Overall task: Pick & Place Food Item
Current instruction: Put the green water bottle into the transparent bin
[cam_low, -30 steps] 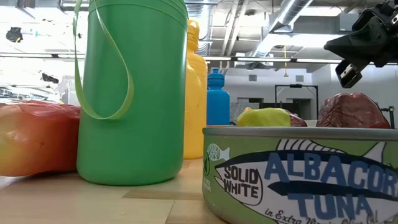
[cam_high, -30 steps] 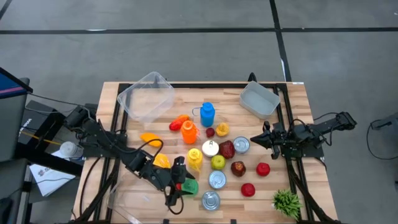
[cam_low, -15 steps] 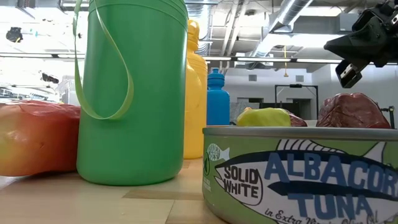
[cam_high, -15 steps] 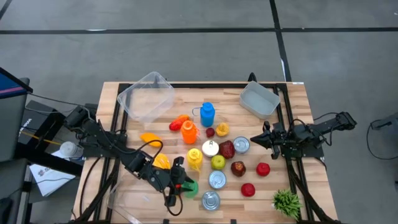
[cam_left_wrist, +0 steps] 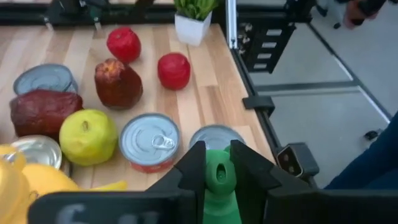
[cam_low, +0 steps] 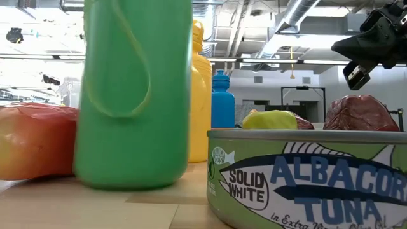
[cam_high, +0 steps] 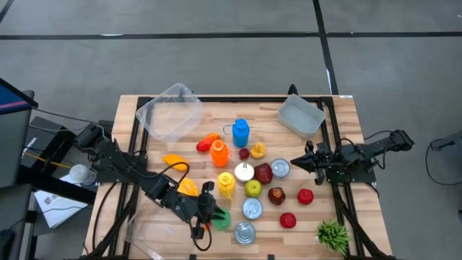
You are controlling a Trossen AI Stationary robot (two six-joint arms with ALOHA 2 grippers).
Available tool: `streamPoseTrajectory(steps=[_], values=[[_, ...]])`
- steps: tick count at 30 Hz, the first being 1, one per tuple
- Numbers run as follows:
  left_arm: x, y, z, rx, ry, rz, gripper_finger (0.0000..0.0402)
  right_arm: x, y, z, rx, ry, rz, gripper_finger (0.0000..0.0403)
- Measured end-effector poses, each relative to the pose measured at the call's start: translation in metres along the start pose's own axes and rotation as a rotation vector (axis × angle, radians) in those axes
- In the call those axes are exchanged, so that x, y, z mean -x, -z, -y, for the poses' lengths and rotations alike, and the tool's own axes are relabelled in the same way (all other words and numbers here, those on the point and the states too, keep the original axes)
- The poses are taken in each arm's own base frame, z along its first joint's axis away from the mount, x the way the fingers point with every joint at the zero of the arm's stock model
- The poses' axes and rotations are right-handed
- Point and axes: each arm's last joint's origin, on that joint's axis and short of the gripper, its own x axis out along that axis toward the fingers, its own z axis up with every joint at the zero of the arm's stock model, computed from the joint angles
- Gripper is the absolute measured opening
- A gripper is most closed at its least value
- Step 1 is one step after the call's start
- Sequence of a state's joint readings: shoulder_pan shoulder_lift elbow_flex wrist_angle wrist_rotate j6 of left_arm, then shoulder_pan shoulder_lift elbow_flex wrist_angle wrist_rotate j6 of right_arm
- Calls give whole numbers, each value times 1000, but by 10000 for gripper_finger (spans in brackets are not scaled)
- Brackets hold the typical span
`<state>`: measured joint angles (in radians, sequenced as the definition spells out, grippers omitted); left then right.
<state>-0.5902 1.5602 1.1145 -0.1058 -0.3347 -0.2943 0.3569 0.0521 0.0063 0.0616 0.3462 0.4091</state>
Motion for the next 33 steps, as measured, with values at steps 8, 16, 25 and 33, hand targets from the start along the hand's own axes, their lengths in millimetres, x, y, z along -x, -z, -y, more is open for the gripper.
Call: streamPoseTrajectory(steps=[8,16,25,33], values=[[48,-34,-16,70,7,166,43,0,0,0,-1,0,0,0],[134,-59,-15,124,137,373,45,0,0,0,-2,1,0,0],[181,-39,14,73,223,341,45,0,0,1,-1,24,11,0],[189,-15,42,105,110,302,46,0,-1,1,-1,46,22,0]])
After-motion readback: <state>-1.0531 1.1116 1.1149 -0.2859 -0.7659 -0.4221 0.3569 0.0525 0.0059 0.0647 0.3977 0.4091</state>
